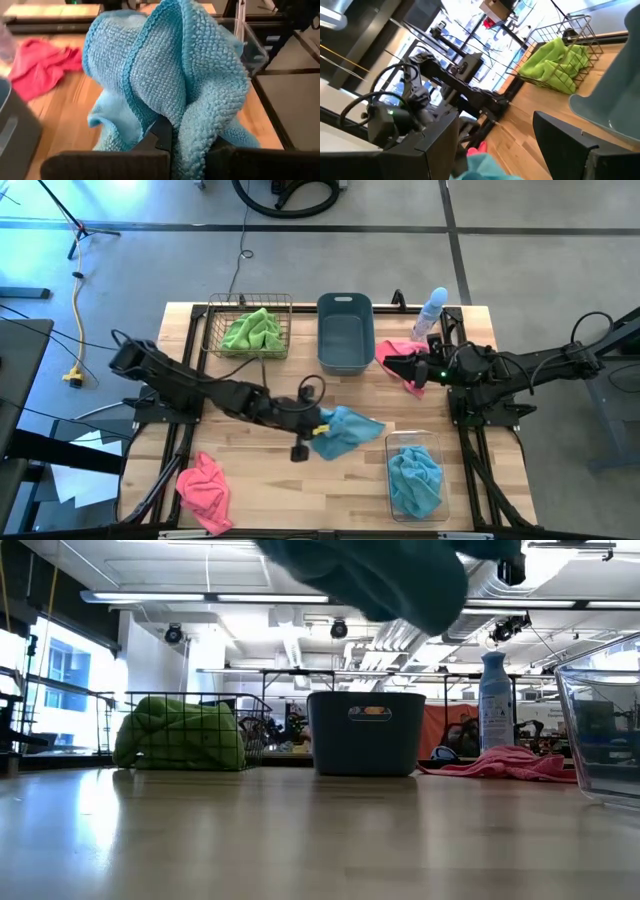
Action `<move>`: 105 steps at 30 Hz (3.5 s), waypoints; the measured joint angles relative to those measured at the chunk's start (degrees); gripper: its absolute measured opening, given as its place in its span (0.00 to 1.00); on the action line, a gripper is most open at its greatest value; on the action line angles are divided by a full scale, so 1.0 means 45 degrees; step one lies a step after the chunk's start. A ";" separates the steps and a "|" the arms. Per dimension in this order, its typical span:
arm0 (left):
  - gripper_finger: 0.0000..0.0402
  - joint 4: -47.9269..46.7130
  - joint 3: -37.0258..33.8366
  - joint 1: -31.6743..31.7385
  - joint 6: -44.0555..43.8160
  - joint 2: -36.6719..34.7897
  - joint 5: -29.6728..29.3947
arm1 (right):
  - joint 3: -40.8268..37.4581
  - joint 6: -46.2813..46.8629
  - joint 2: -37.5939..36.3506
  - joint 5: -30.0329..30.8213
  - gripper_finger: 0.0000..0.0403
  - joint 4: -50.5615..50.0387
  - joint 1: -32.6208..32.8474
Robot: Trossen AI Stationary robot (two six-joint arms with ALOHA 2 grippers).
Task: Sort microfiber towel by color & place in baskets
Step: Put the blue towel into the transparent bin
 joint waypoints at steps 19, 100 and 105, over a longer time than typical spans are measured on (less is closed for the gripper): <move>0.00 0.2113 0.5919 -0.0068 0.2080 0.5072 0.0675 | 0.0000 -0.0042 -0.0121 -0.0015 0.62 0.0322 0.0000; 0.59 -0.0635 1.2067 0.0760 0.3547 1.0200 0.2472 | 0.0000 -0.0304 -0.0435 0.0336 0.62 0.0409 0.0000; 0.58 -0.2350 1.2088 0.0906 0.3508 0.9882 0.2693 | -0.0005 -0.0670 -0.0983 -0.0138 0.62 0.0407 0.0000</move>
